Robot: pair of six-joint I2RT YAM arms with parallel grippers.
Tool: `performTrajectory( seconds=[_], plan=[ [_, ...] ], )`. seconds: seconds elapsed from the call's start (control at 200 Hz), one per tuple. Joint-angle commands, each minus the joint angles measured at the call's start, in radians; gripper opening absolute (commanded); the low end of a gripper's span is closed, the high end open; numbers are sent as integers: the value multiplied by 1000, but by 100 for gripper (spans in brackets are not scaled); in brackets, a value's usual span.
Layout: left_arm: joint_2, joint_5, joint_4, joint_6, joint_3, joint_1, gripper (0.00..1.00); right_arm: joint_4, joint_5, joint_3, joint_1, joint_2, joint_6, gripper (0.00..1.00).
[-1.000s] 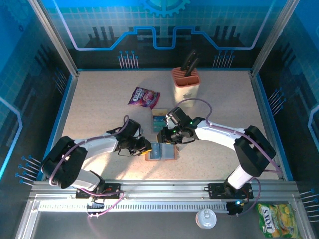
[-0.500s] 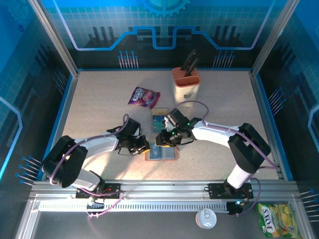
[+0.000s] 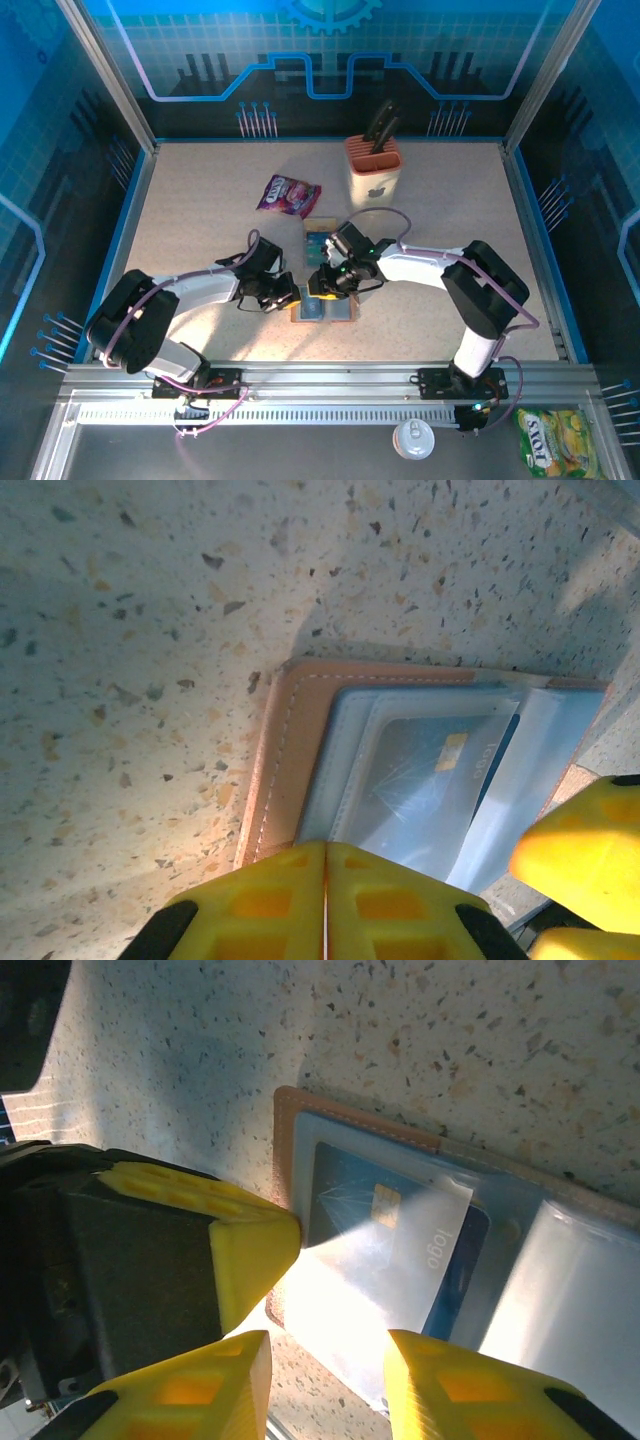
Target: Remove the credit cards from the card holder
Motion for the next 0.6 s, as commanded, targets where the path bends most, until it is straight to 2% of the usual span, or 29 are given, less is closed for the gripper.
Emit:
performTrajectory(
  seconds=[0.0, 0.44, 0.595],
  plan=[
    [10, 3, -34, 25, 15, 10, 9, 16, -27, -21, 16, 23, 15, 36],
    [14, 1, -40, 22, 11, 10, 9, 59, -42, -44, 16, 58, 37, 35],
    [11, 1, -40, 19, 7, 10, 9, 131, -79, -59, 16, 68, 62, 30]
  ],
)
